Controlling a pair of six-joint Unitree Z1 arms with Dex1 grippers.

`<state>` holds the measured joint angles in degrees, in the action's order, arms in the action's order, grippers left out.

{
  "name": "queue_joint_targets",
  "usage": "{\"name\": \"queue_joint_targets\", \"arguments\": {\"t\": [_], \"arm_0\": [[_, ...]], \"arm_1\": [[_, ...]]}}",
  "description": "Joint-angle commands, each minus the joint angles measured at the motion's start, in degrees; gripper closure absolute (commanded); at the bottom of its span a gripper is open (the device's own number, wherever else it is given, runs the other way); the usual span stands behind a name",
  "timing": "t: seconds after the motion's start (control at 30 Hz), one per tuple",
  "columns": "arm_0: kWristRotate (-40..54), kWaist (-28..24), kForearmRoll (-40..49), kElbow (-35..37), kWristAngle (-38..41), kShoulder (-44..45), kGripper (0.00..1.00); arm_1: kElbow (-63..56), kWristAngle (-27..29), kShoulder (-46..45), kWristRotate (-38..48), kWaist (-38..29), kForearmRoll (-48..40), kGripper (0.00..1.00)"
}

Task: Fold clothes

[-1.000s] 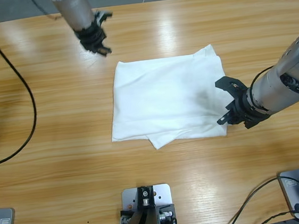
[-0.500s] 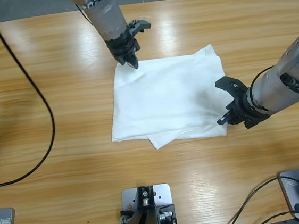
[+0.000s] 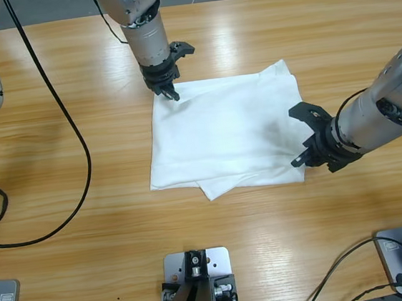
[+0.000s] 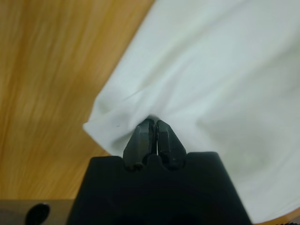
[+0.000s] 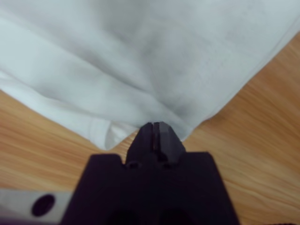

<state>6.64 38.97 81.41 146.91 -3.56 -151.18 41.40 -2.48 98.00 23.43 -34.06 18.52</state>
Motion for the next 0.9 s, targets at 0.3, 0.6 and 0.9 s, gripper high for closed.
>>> {"name": "queue_joint_targets", "arguments": {"t": [0.3, 0.6, 0.9], "arm_0": [[-5.9, -3.9, 3.3, 5.2, -2.5, -6.3, 1.000], [-10.5, -5.4, 7.5, 5.0, -0.7, 4.7, 1.000], [-12.5, -10.9, 6.3, -12.8, 9.2, 19.3, 0.451]], "arm_1": [[-4.5, 0.1, -1.3, 4.0, -0.6, 1.1, 1.000], [-1.3, 2.5, -9.3, 3.4, -0.7, 5.3, 0.386], [1.9, 2.5, -14.6, 4.0, -0.7, 9.9, 0.000]]}}
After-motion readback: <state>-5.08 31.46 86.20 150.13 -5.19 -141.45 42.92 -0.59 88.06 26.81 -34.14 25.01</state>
